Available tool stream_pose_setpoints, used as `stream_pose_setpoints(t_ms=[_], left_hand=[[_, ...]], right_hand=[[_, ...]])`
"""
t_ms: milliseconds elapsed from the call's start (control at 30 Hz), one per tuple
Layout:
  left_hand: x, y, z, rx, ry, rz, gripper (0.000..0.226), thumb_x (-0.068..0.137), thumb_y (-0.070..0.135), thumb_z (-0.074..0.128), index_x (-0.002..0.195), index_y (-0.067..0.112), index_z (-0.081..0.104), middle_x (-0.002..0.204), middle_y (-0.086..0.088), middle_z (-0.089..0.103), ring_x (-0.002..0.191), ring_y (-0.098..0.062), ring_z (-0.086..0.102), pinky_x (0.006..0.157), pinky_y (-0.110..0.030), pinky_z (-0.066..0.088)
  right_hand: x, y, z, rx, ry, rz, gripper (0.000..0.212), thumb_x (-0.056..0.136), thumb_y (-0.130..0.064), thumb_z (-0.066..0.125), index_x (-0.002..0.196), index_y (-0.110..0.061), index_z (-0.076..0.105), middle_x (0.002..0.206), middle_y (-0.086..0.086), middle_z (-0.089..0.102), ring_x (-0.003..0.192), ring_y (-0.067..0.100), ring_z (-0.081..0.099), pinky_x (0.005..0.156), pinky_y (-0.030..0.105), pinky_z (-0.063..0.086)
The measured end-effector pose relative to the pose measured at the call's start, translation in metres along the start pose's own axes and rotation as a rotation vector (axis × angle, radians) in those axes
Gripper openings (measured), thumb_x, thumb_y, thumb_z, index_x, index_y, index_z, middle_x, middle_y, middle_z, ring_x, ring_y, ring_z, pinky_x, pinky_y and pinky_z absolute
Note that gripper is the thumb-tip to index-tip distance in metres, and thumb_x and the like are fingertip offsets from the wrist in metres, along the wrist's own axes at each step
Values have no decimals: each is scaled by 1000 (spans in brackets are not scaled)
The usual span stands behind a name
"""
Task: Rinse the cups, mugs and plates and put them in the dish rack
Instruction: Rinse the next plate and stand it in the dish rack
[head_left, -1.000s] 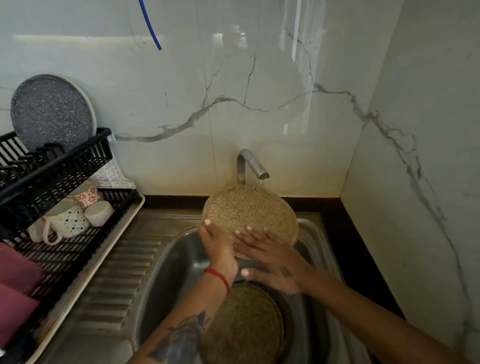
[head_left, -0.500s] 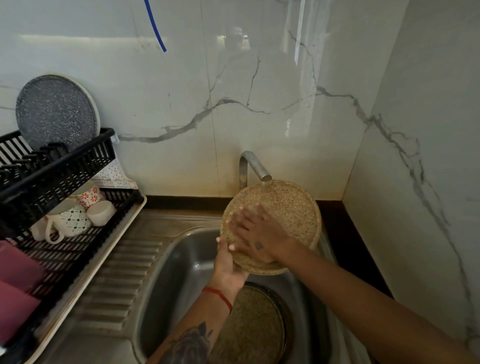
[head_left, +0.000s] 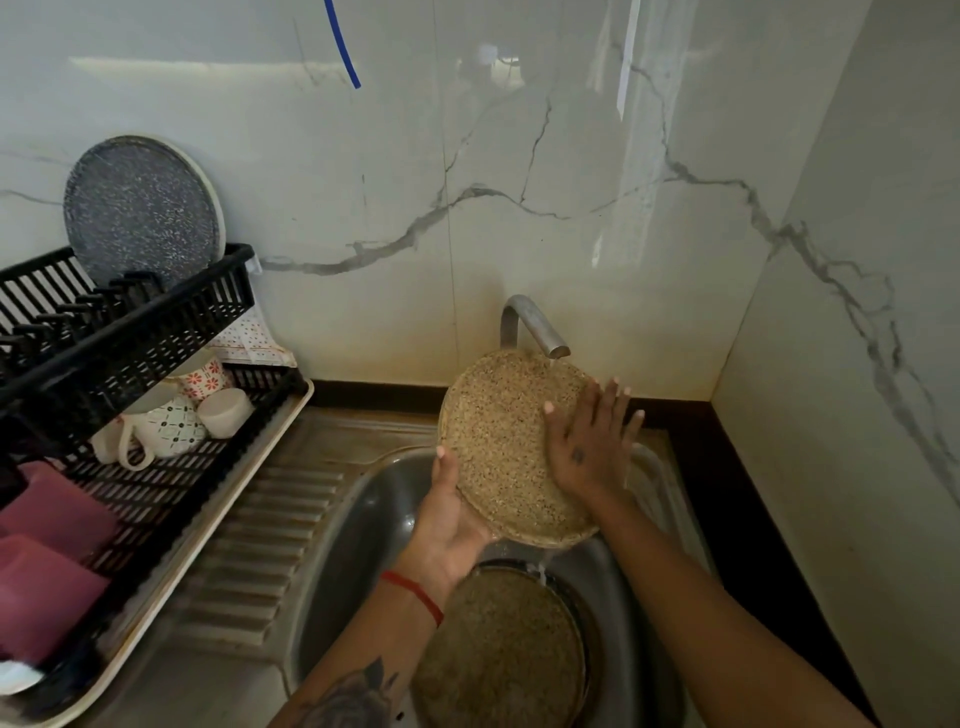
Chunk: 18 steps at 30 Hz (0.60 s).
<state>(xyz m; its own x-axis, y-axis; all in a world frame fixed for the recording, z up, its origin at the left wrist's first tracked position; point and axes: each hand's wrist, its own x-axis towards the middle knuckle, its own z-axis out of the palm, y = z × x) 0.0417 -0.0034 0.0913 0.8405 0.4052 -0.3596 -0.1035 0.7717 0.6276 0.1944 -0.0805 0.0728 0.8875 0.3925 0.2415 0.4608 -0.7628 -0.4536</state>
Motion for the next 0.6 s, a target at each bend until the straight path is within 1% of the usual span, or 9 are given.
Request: stream_pose_setpoints(t_ms=[67, 133, 200, 233, 300, 400, 433, 500, 600], left_hand=[[-1, -3, 5, 49, -55, -18, 59, 95, 55, 34, 146, 25, 35, 134, -14, 57, 119, -33, 57, 80, -49, 54], [1, -2, 8, 68, -84, -40, 60, 96, 55, 32, 147, 24, 33, 136, -14, 55, 121, -33, 56, 86, -51, 51], [4, 5, 8, 58, -93, -36, 62, 96, 56, 29, 147, 20, 36, 137, -14, 54, 123, -31, 55, 84, -49, 51], [5, 10, 6, 64, -91, -17, 62, 96, 55, 28, 146, 20, 37, 137, -13, 54, 123, -29, 55, 82, -48, 51], [7, 19, -1, 114, -76, 40, 58, 96, 55, 31, 145, 25, 38, 140, -9, 52, 123, -27, 55, 83, -47, 52], [8, 30, -12, 155, 6, 125, 56, 95, 54, 38, 147, 33, 32, 147, -3, 41, 131, -32, 46, 99, -56, 43], [8, 32, -14, 170, 16, 148, 56, 94, 53, 39, 146, 33, 33, 147, -5, 42, 130, -34, 46, 102, -60, 39], [7, 35, -16, 208, 6, 179, 51, 95, 52, 38, 142, 31, 39, 139, -9, 53, 123, -33, 54, 100, -63, 40], [6, 32, -16, 245, -10, 179, 51, 96, 52, 35, 142, 30, 40, 134, -8, 58, 119, -31, 57, 94, -61, 46]], right_hand=[[2, -29, 1, 98, 18, -55, 81, 92, -67, 6, 153, -15, -3, 159, 14, -10, 145, 28, -15, 116, 46, -14], [-5, -57, 4, 118, 36, -259, 76, 93, -61, 2, 152, -13, -1, 159, 11, -7, 146, 25, -13, 116, 40, -12], [-21, -72, 9, 79, 47, -478, 69, 95, -52, -1, 151, -12, -3, 159, 9, -10, 145, 22, -18, 116, 38, -13], [-28, -72, 12, 72, 51, -564, 65, 97, -48, 0, 151, -13, -2, 159, 8, -8, 146, 22, -16, 117, 39, -13], [-40, -59, 18, 76, 38, -719, 58, 100, -41, 5, 152, -14, 6, 160, 8, 1, 148, 25, -7, 119, 44, -6], [-60, -15, 37, 14, -2, -935, 52, 103, -38, 11, 153, -24, 8, 161, 7, 2, 147, 32, 1, 118, 50, 0], [-64, 2, 43, 1, -31, -946, 51, 103, -40, 11, 153, -29, 6, 161, 6, -1, 147, 33, -1, 117, 52, -1], [-63, 32, 50, -7, -71, -838, 52, 102, -47, 6, 152, -35, -2, 160, 4, -11, 147, 31, -9, 115, 55, 0], [-42, 53, 43, -11, -56, -476, 64, 94, -59, -8, 150, -28, -13, 158, 7, -20, 145, 27, -19, 117, 55, 0]])
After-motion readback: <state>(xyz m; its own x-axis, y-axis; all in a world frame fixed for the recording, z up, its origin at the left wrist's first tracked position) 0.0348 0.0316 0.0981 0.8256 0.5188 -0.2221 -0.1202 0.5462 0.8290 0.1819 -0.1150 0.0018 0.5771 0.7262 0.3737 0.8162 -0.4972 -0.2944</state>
